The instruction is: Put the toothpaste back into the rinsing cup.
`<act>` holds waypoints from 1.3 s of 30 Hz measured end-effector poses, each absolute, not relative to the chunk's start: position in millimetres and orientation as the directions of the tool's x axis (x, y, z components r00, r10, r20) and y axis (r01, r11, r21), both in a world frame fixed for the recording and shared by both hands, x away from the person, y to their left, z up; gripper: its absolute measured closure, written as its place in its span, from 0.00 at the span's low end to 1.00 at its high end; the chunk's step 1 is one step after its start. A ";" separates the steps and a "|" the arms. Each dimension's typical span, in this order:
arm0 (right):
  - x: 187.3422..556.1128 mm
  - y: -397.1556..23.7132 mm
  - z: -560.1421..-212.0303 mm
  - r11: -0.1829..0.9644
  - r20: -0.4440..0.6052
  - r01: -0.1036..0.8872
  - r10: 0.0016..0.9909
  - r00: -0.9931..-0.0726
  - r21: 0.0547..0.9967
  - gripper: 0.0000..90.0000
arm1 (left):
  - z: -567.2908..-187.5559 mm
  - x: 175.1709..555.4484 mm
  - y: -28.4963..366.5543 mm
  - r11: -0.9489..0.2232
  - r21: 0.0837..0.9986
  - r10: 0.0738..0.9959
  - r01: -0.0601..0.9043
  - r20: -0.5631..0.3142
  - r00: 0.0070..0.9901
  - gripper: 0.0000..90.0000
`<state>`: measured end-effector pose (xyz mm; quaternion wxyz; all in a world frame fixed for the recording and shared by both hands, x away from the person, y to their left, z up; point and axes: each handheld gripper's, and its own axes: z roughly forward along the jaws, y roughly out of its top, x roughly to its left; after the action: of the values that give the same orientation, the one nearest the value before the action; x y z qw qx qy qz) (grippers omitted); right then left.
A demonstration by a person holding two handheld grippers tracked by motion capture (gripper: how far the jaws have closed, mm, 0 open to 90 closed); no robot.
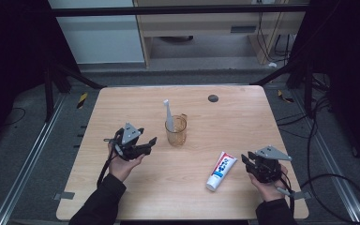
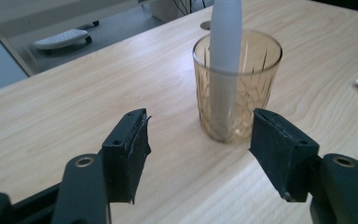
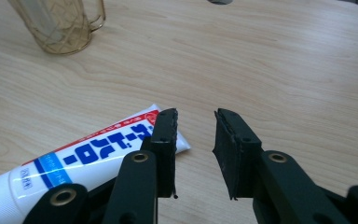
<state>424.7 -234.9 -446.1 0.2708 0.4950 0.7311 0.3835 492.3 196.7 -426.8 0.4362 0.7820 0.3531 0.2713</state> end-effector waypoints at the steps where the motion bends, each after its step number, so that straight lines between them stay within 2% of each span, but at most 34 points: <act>1: 424.7 -234.2 -446.4 0.221 -0.016 0.517 0.929 -0.371 0.827 0.77 | -428.1 489.4 199.8 -0.370 0.872 0.794 0.321 0.117 0.597 0.41; 19: 419.7 -221.8 -451.4 0.265 0.071 0.571 0.864 -0.498 0.777 0.88 | -463.0 443.0 252.5 -0.354 0.807 0.841 0.473 0.054 0.538 0.50; 23: 419.4 -219.4 -455.9 0.272 0.070 0.586 0.867 -0.494 0.764 0.92 | -471.2 436.2 259.5 -0.359 0.782 0.841 0.509 0.034 0.540 0.52; 29: 426.6 -217.9 -466.7 0.272 0.078 0.619 0.876 -0.477 0.737 1.00 | -476.8 437.7 259.7 -0.402 0.750 0.845 0.526 0.082 0.529 0.58; 39: 443.9 -206.6 -481.2 0.298 0.047 0.672 0.895 -0.444 0.678 1.00 | -476.3 440.9 268.6 -0.367 0.764 0.875 0.530 0.091 0.475 0.61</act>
<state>443.9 -206.6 -481.2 0.1733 0.4981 0.7866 0.3210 440.9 268.6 -476.3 0.3425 0.7874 0.4462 0.2521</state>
